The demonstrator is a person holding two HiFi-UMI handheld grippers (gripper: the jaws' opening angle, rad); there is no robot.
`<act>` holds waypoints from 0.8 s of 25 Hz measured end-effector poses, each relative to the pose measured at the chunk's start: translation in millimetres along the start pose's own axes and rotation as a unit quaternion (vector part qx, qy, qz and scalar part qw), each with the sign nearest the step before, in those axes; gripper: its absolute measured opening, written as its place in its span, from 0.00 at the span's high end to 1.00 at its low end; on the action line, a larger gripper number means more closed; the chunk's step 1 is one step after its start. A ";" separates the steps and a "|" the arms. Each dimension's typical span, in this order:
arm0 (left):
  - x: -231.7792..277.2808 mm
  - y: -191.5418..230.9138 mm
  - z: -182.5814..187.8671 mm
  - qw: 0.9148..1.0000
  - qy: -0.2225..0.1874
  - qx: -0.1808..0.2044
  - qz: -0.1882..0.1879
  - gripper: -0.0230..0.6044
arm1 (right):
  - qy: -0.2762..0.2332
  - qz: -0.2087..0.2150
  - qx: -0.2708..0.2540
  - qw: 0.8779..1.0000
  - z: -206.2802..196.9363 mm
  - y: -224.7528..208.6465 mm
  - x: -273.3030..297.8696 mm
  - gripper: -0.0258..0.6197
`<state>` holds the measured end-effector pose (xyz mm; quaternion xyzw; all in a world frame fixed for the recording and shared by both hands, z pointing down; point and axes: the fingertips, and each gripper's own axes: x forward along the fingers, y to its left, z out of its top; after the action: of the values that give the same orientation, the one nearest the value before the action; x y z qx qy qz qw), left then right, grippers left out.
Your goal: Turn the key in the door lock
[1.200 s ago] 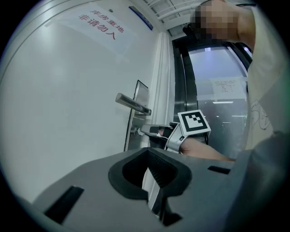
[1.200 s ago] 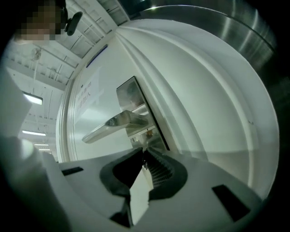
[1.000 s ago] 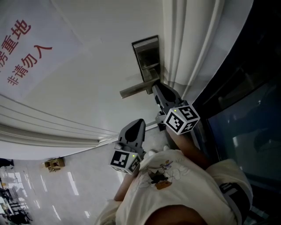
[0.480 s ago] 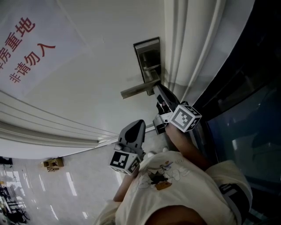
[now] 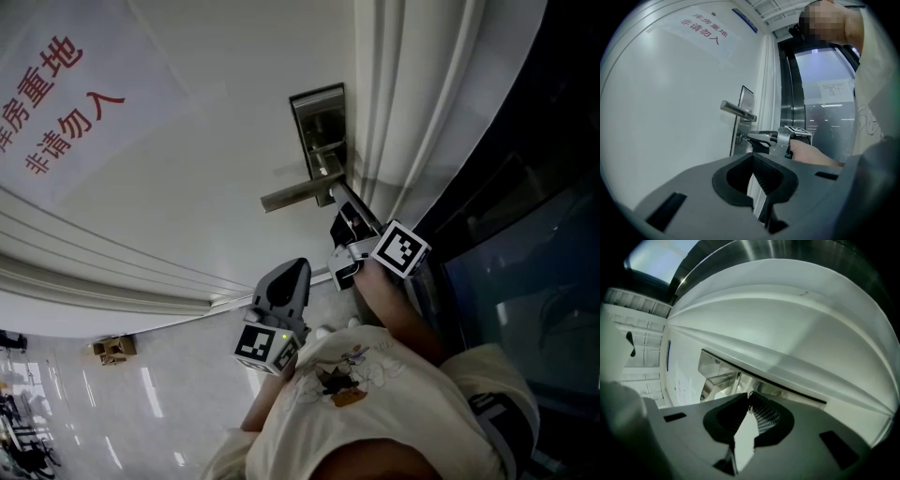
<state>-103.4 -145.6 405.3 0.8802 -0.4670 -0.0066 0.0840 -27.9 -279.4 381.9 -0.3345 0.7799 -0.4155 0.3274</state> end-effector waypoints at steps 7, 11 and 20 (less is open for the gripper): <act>-3.2 1.4 0.7 1.000 0.001 -0.001 0.005 0.96 | 0.002 -0.016 0.062 0.998 -2.4 -13.4 -4.2 0.90; -3.5 -0.1 1.3 1.000 0.000 -0.001 0.005 0.96 | 0.000 -0.010 0.118 0.993 -4.2 -15.3 -4.5 0.91; -5.0 -1.8 1.4 1.000 0.002 0.000 0.005 0.96 | -0.006 0.007 0.233 0.973 -7.1 -17.2 -3.2 0.91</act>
<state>-104.8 -140.8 403.4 0.8780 -0.4710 -0.0044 0.0851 -27.3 -281.2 400.8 -0.2461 0.6622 -0.5813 0.4038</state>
